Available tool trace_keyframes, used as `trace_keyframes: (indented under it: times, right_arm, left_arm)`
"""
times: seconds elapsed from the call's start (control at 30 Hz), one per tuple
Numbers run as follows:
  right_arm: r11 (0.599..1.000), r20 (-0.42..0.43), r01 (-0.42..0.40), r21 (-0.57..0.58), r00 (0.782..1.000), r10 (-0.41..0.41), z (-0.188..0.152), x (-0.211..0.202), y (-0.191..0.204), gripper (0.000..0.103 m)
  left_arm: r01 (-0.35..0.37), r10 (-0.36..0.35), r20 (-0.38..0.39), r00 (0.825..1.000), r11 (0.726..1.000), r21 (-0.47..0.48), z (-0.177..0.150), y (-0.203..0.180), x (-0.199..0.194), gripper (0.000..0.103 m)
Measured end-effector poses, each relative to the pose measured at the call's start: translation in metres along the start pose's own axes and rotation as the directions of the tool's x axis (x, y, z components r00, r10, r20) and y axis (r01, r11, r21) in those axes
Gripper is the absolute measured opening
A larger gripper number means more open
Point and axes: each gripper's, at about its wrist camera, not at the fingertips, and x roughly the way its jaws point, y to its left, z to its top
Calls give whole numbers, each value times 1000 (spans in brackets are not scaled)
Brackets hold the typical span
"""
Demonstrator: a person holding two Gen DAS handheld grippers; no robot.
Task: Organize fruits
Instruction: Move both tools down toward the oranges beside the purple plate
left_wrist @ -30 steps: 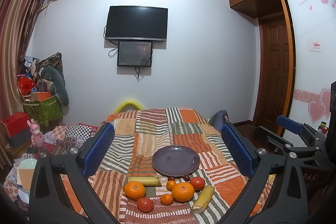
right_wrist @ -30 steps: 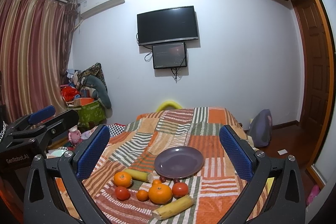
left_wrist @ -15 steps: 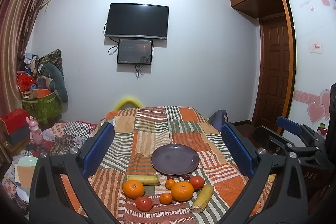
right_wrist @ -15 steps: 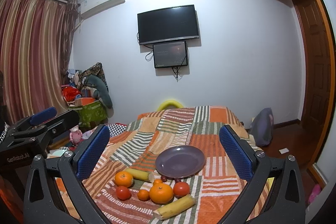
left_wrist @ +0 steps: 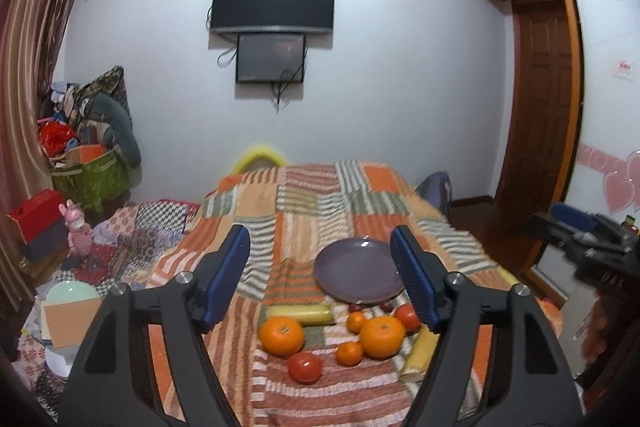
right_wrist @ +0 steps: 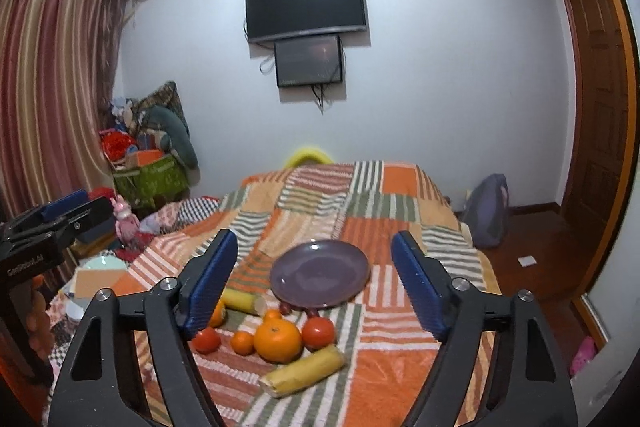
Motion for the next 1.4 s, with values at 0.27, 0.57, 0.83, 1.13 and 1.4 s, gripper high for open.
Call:
trace_keyframes:
  times: [0.27, 0.57, 0.83, 1.13, 1.4]
  right_arm:
    - [999, -152, -34, 23, 988, 37, -8, 31, -20, 52]
    - [997, -340, -59, 40, 938, 69, -41, 76, -18, 48]
    - [993, -461, -103, 57, 880, 117, -71, 117, -4, 48]
    - [989, -552, -126, 81, 820, 150, -98, 148, 1, 48]
    - [984, -595, -160, 78, 784, 175, -110, 161, 10, 48]
  left_arm:
    - [-39, 42, -128, 991, 999, 26, -21, 29, 43, 64]
    - [-18, 25, -295, 955, 999, 27, -48, 51, 99, 63]
    - [20, -1, -450, 893, 999, 37, -81, 61, 151, 63]
    - [66, -49, -570, 820, 998, 9, -114, 61, 192, 63]
    - [96, -87, -607, 790, 995, -18, -126, 62, 212, 63]
